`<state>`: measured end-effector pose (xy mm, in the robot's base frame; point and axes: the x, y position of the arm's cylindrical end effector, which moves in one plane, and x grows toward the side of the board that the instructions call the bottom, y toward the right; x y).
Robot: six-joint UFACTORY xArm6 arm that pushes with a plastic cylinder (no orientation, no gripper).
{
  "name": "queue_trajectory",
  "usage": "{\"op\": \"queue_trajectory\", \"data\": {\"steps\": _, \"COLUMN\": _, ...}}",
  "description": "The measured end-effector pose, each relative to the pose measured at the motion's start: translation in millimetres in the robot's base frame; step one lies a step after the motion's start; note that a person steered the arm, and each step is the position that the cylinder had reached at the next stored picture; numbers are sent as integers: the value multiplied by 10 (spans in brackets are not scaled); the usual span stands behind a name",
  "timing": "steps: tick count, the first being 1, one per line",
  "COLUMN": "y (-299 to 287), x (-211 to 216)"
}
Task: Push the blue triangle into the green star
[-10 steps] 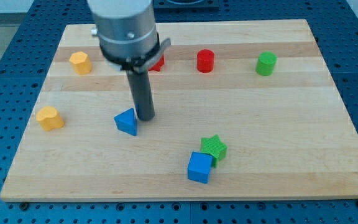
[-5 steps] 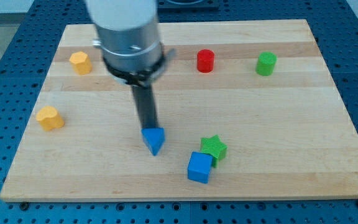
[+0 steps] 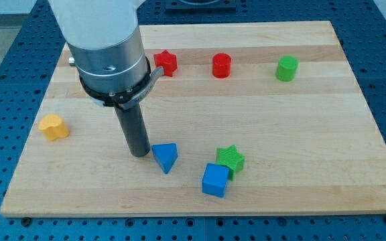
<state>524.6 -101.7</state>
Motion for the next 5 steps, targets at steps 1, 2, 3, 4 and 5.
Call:
{"op": "queue_trajectory", "data": {"steps": 1, "y": 267, "x": 0}}
{"op": "queue_trajectory", "data": {"steps": 2, "y": 261, "x": 0}}
{"op": "queue_trajectory", "data": {"steps": 3, "y": -12, "x": 68}}
{"op": "queue_trajectory", "data": {"steps": 4, "y": -15, "x": 209}}
{"op": "queue_trajectory", "data": {"steps": 5, "y": 308, "x": 210}}
